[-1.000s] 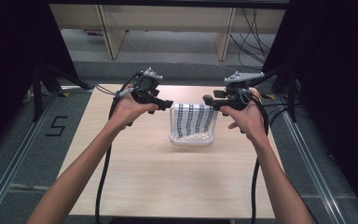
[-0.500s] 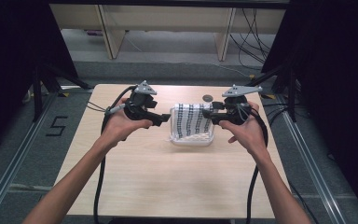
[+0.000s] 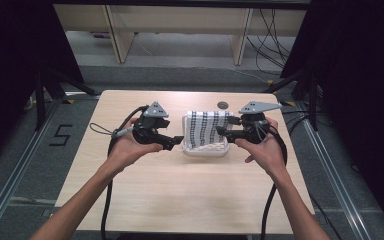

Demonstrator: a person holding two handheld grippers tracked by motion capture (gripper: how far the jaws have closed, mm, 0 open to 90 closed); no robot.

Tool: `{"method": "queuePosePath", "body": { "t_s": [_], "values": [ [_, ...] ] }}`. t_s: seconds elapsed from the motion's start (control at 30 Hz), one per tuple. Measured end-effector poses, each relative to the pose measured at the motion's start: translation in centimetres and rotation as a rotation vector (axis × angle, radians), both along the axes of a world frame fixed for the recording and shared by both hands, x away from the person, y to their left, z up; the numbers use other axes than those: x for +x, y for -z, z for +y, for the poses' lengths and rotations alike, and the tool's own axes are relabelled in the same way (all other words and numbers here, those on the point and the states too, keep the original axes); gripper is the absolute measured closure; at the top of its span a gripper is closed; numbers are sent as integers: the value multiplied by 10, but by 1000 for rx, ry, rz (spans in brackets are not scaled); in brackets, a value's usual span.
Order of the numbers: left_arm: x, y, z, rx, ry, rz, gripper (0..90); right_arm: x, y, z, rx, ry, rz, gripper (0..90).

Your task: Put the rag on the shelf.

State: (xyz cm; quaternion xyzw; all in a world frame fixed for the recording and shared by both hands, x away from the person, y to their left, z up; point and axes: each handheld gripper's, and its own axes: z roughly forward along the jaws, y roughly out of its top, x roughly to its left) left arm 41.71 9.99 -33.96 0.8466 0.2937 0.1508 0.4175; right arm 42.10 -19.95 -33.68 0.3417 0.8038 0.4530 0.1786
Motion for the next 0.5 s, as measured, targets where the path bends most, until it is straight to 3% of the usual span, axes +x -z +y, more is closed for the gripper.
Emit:
{"method": "queuePosePath", "body": {
  "t_s": [0.23,0.27,0.3,0.5],
  "values": [
    [-5,5,5,-4,-7,4,240,-8,5,-1,34,13,0,368],
    [-5,6,6,-3,-9,4,235,-9,5,-2,30,13,10,361],
    [-6,6,6,-5,-9,6,230,-9,5,-3,20,1,-10,350],
    [-9,12,11,-13,-6,10,224,-17,7,-1,40,14,6,327]
  ]
}}
